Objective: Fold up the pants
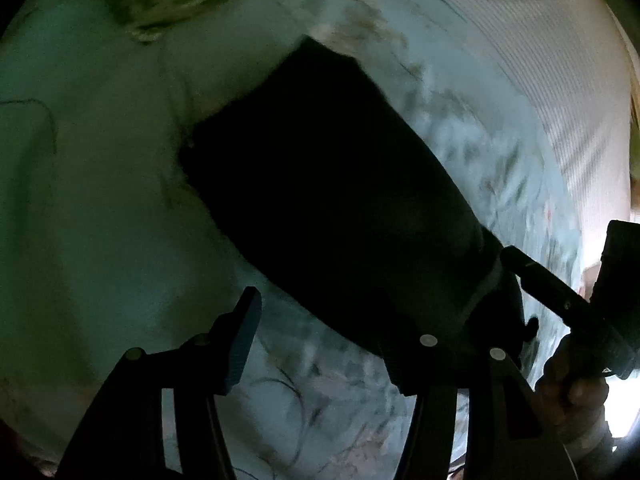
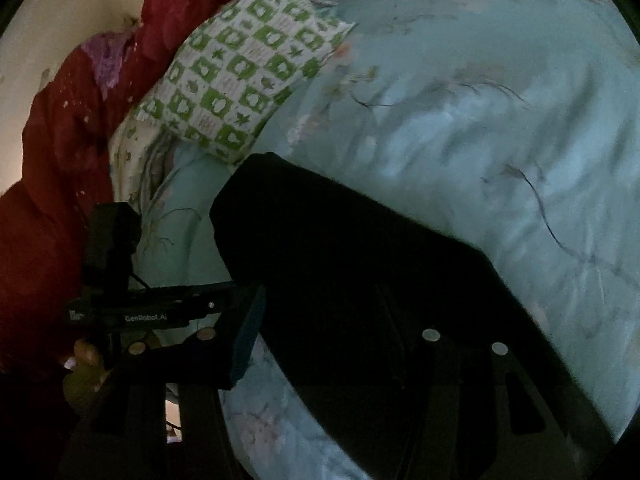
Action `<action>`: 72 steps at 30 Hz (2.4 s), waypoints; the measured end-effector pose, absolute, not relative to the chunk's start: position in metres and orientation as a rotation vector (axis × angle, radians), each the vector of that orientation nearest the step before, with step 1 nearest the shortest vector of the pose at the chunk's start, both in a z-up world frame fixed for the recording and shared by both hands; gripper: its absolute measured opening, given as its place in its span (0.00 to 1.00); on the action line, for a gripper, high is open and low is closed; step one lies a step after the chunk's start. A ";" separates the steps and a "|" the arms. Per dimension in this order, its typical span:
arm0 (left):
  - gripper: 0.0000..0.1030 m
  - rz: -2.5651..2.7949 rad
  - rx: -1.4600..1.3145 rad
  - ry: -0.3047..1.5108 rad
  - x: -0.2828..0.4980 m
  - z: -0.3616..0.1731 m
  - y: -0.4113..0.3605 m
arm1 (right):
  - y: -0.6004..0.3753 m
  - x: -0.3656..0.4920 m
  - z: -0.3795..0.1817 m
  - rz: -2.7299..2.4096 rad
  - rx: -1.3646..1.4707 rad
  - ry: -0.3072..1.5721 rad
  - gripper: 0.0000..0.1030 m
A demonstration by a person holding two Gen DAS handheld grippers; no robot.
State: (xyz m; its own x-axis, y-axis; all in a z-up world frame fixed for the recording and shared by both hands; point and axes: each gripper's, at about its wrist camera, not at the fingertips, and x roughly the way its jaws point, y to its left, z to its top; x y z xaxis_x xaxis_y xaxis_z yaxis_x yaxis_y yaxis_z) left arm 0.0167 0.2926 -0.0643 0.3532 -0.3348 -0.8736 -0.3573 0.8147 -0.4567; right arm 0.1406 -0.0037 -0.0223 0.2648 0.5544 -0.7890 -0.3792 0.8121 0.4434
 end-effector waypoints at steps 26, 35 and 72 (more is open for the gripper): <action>0.21 0.099 -0.655 1.173 0.049 -0.080 0.317 | 0.144 0.252 -0.079 0.867 -0.179 1.292 0.32; 0.14 0.049 -0.482 1.075 0.050 -0.022 0.276 | 0.108 0.228 -0.028 0.888 -0.064 1.162 0.20; 0.14 -0.526 0.187 0.977 0.009 0.048 -0.046 | -0.204 0.021 0.018 0.454 0.473 0.763 0.19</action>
